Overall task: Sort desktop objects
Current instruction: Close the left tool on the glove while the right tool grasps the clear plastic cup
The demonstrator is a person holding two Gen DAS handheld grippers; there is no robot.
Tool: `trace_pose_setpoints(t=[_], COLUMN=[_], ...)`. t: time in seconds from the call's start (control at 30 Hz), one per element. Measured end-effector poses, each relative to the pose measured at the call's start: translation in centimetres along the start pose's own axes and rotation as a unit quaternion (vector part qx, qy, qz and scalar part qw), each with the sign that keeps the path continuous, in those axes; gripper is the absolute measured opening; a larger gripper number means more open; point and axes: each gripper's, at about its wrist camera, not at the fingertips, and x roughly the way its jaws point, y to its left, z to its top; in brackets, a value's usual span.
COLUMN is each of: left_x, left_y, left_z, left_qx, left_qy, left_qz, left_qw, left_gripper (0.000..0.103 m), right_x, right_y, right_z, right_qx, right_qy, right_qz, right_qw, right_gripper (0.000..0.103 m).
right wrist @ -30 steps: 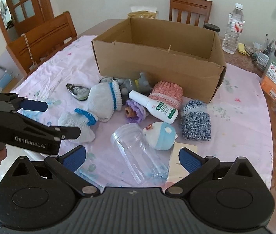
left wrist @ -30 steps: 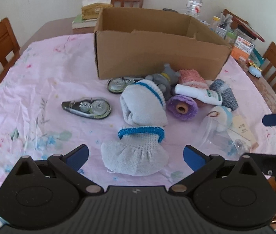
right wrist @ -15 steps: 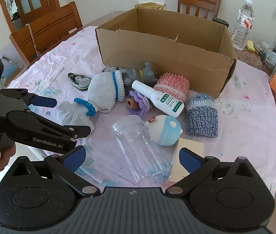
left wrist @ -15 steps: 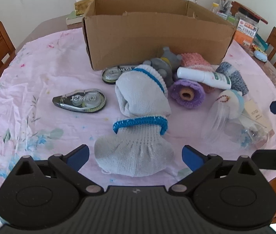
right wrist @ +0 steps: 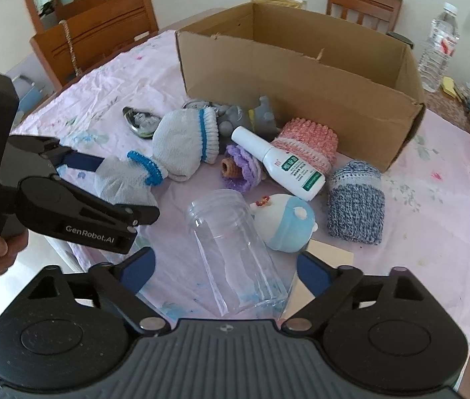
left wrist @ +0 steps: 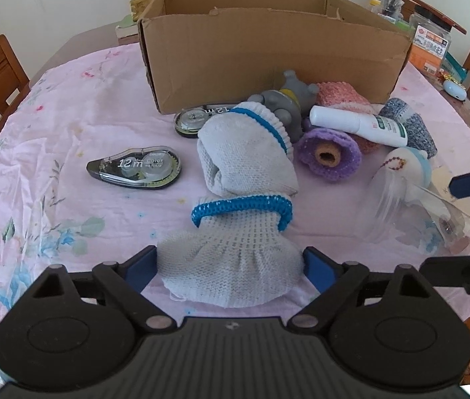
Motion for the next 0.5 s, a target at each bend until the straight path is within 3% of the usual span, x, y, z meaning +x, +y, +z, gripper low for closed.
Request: trace_pose_setpoints(t=[0.5], left_x=[-0.1], left_y=[-0.1], left_z=[0.2], left_qx=[-0.007], left_qy=[0.001], left_qz=[0.007], left_qw=[0.9999], left_gripper=[0.083], right_x=[2.3], right_y=[-0.4], right_z=[0.1], right_qx=[-0.053], right_qy=[0.032], right_qz=[0.016], right_qw=[0.998], right_gripper=[0.064])
